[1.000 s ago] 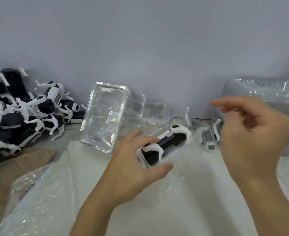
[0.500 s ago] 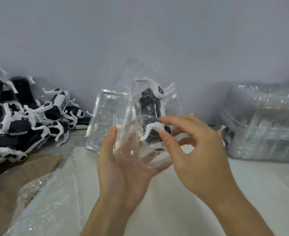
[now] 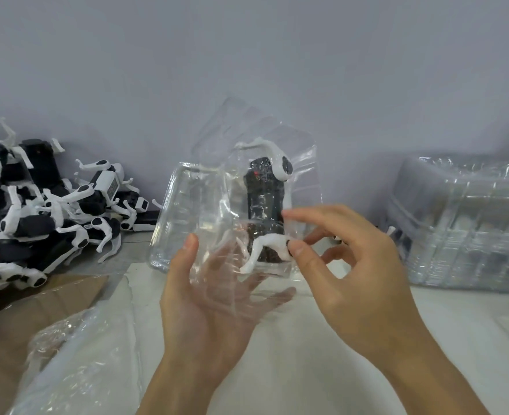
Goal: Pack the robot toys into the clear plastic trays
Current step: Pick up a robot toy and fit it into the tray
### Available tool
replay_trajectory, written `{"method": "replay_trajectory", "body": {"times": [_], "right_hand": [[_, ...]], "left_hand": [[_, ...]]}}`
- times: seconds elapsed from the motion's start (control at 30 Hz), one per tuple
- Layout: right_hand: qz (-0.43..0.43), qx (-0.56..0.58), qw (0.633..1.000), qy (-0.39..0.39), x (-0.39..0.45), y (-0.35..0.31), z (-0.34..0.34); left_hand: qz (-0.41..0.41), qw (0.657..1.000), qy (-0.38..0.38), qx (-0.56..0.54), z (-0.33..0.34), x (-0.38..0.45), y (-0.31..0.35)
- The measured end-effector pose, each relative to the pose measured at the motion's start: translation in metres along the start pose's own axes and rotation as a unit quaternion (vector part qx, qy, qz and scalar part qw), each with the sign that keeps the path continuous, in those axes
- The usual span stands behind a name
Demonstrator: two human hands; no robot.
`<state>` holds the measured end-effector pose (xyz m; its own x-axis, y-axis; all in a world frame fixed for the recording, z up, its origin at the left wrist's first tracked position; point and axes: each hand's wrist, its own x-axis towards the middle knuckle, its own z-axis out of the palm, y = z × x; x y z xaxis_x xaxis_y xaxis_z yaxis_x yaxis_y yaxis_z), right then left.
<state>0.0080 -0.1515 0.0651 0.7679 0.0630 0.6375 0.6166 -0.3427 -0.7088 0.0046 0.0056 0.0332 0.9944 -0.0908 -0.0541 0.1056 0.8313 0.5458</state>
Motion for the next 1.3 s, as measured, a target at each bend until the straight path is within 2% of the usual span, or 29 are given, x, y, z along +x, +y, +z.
{"method": "replay_trajectory", "body": {"times": [0.1,0.23,0.33,0.4,0.47,0.57,0.63,0.77,0.8,0.83,0.87,0.9,0.97,1.0,1.03,1.07,1.1,1.17,1.23,1.3], "right_hand": [[0.005,0.006,1.0,0.0,-0.001,0.0,0.001],[0.021,-0.006,1.0,0.009,0.0,0.004,-0.002],[0.043,0.002,0.999,0.029,0.001,0.007,-0.007],[0.059,0.005,0.996,0.064,0.004,0.008,-0.013],[0.079,0.01,0.987,0.142,0.009,0.009,-0.021],[0.137,0.054,0.941,0.305,0.016,0.009,-0.042],[0.155,0.038,0.929,0.333,0.017,0.009,-0.055],[0.162,-0.066,0.949,0.263,0.018,0.011,-0.059],[0.159,-0.083,0.958,0.225,0.017,0.012,-0.057],[0.156,-0.1,0.967,0.177,0.016,0.011,-0.053],[0.155,-0.115,0.974,0.121,0.015,0.01,-0.049],[0.151,-0.128,0.978,0.063,0.013,0.009,-0.043],[0.126,-0.16,0.978,-0.031,0.009,0.004,-0.028],[0.106,-0.17,0.978,-0.058,0.007,0.002,-0.019],[0.087,-0.169,0.978,-0.08,0.004,0.001,-0.009],[0.079,-0.163,0.977,-0.108,0.0,-0.001,0.002],[0.082,-0.164,0.973,-0.141,-0.005,-0.001,0.011],[0.109,-0.211,0.948,-0.213,-0.015,-0.001,0.027],[0.126,-0.274,0.921,-0.248,-0.021,0.001,0.032],[0.144,-0.304,0.913,-0.23,-0.02,0.002,0.03]], "left_hand": [[0.001,0.999,-0.012,0.04,0.004,-0.003,0.003],[0.034,0.996,0.038,0.077,0.008,-0.003,-0.004],[0.08,0.985,-0.002,0.153,0.007,-0.002,-0.011],[0.101,0.966,-0.031,0.234,0.005,0.0,-0.01],[0.094,0.941,-0.039,0.323,0.002,0.001,-0.003],[0.103,0.871,-0.056,0.477,0.003,-0.002,0.007],[0.127,0.808,-0.085,0.569,0.005,-0.004,0.01],[0.141,0.668,-0.162,0.712,0.007,-0.007,0.001],[0.141,0.646,-0.181,0.728,0.007,-0.007,-0.005],[0.135,0.639,-0.196,0.731,0.008,-0.007,-0.013],[0.123,0.652,-0.204,0.72,0.007,-0.008,-0.02],[0.108,0.686,-0.205,0.69,0.008,-0.008,-0.025],[0.109,0.794,-0.184,0.57,0.01,-0.002,-0.03],[0.131,0.846,-0.143,0.496,0.009,0.002,-0.028],[0.161,0.884,-0.084,0.431,0.009,0.005,-0.023],[0.197,0.9,-0.028,0.388,0.009,0.007,-0.016],[0.232,0.896,0.024,0.377,0.009,0.007,-0.009],[0.286,0.865,0.092,0.402,0.014,0.006,0.004],[0.317,0.828,0.101,0.45,0.019,0.003,0.013],[0.324,0.783,0.11,0.52,0.022,0.002,0.018]]}}
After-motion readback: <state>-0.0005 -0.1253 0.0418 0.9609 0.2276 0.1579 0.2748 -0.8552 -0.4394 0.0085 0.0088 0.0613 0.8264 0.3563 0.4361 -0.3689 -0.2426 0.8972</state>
